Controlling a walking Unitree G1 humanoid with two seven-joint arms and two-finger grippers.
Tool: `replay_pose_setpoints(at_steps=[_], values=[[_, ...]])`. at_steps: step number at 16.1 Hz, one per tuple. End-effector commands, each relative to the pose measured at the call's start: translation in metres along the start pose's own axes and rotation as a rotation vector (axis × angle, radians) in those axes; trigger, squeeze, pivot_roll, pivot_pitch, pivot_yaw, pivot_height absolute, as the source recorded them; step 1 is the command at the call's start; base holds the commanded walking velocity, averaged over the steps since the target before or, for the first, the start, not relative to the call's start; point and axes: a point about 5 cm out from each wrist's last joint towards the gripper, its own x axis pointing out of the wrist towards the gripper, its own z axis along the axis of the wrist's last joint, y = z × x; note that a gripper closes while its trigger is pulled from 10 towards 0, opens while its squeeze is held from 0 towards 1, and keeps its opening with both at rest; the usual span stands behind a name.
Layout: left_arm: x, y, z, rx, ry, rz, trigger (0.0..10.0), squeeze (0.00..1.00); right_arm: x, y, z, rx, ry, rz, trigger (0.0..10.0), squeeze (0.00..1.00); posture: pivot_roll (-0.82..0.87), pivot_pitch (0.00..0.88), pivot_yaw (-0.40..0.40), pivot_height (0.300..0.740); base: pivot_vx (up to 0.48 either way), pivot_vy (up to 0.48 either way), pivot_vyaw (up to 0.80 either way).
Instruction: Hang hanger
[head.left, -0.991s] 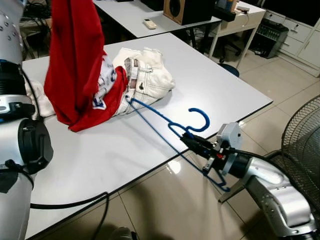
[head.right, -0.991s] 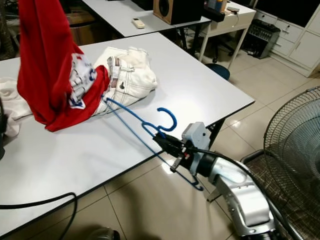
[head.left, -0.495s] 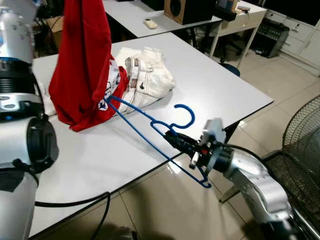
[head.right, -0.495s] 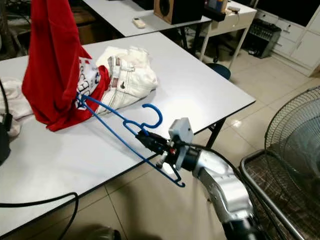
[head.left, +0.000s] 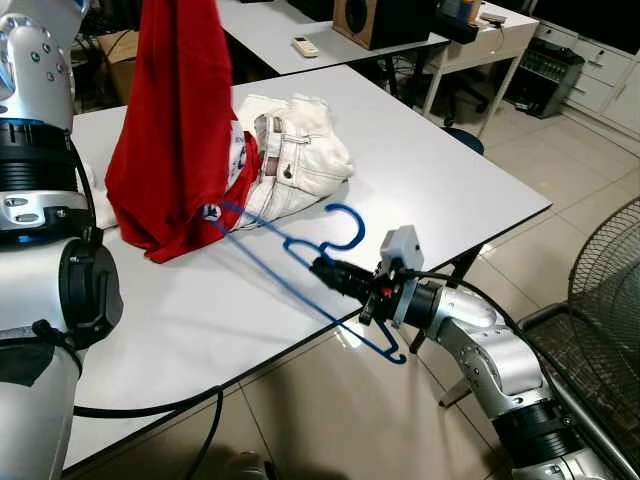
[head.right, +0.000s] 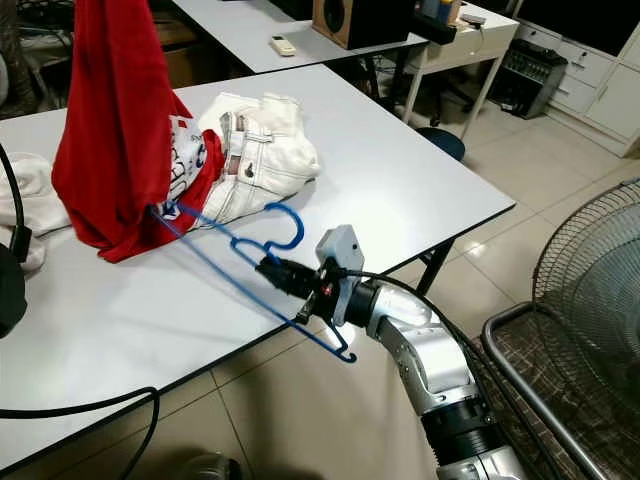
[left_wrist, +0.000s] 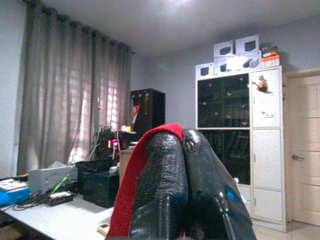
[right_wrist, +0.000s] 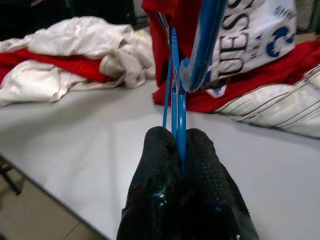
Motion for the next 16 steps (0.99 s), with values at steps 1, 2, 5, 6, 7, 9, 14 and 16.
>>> replay_pose_setpoints(at_steps=[1,2,5,6,7,9,14,16], values=[[-0.001,0.0,0.004,0.025,-0.012,0.007,0.0,0.0,-0.002,0.0,-0.003,-0.01,0.025,0.018,10.0,0.0,0.04,0.0,-0.02,0.74,0.0,0.0,0.0],[-0.001,0.0,0.004,0.028,-0.009,0.007,0.0,0.0,-0.002,0.001,-0.004,-0.008,0.03,0.027,10.0,0.0,0.04,0.0,-0.021,0.74,0.0,0.0,0.0],[-0.001,-0.003,0.003,0.025,-0.007,-0.009,0.0,0.0,-0.001,-0.004,0.0,-0.022,-0.002,-0.014,10.0,0.0,0.04,0.0,-0.02,0.74,0.0,0.0,0.0],[-0.001,-0.003,0.003,0.024,-0.006,-0.012,0.0,0.0,0.0,-0.005,0.001,-0.025,-0.008,-0.021,10.0,0.0,0.04,0.0,-0.02,0.74,0.0,0.0,0.0],[-0.002,-0.004,0.003,0.022,-0.006,-0.017,0.0,0.0,0.002,-0.007,0.002,-0.028,-0.021,-0.035,10.0,0.0,0.04,0.0,-0.021,0.74,0.0,0.0,0.0],[-0.003,-0.006,0.003,0.009,-0.004,-0.027,0.0,0.0,0.007,-0.011,0.007,-0.015,-0.068,-0.063,10.0,0.0,0.04,0.0,-0.021,0.74,0.0,0.0,0.0],[-0.012,-0.007,-0.008,-0.021,0.025,-0.011,0.0,0.0,0.017,-0.01,0.011,0.002,-0.111,-0.032,10.0,0.0,0.05,0.0,-0.034,0.74,0.0,0.0,0.0],[-0.02,-0.003,-0.015,-0.014,0.048,0.021,0.0,0.0,0.017,-0.015,0.021,0.007,-0.178,-0.069,10.0,0.0,0.05,0.0,-0.034,0.74,0.0,0.0,0.0]])
